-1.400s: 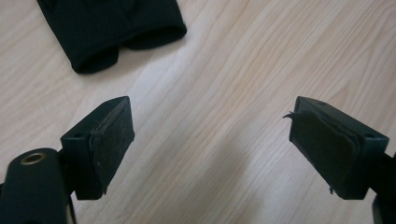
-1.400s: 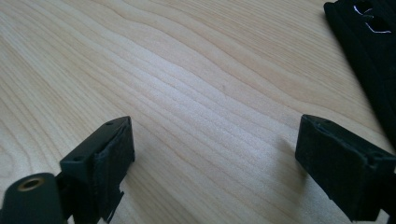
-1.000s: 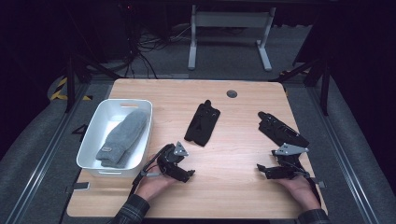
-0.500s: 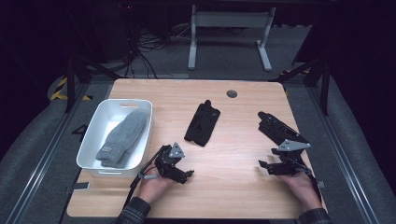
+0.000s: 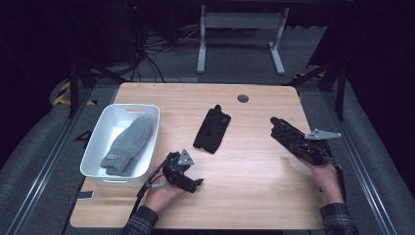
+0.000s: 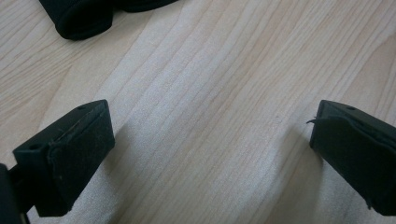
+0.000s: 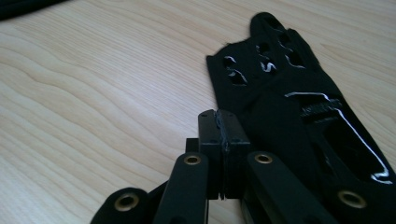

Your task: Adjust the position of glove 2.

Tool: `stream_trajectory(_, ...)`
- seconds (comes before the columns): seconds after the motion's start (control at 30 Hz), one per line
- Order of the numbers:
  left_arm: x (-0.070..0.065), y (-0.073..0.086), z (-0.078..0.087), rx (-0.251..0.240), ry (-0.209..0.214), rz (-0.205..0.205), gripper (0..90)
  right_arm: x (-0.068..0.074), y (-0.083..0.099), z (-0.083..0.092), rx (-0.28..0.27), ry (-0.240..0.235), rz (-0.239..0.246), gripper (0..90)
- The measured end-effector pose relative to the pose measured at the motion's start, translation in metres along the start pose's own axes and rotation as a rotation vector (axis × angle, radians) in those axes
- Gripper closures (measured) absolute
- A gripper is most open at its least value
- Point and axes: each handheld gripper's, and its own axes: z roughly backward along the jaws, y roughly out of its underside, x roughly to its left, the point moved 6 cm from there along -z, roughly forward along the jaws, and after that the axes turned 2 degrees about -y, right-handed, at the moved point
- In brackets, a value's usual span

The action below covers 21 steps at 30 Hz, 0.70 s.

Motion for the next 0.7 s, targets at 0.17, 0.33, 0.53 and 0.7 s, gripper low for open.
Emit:
stream_trajectory(0.17,0.000,0.000,0.000,-0.001,0.001,0.001,0.2,-0.020,0.006,0.002,0.004,0.035,-0.031,90.0)
stream_trajectory(0.33,0.000,0.000,0.000,-0.001,0.000,0.000,0.2,-0.033,0.018,-0.001,0.044,0.050,-0.051,90.0)
stream_trajectory(0.53,0.000,0.000,0.000,-0.001,0.001,0.001,0.2,-0.033,0.026,-0.006,0.079,0.036,-0.056,90.0)
stream_trajectory(0.7,0.000,0.000,0.000,0.000,0.000,0.002,0.3,-0.026,0.026,-0.009,0.096,0.013,-0.033,90.0)
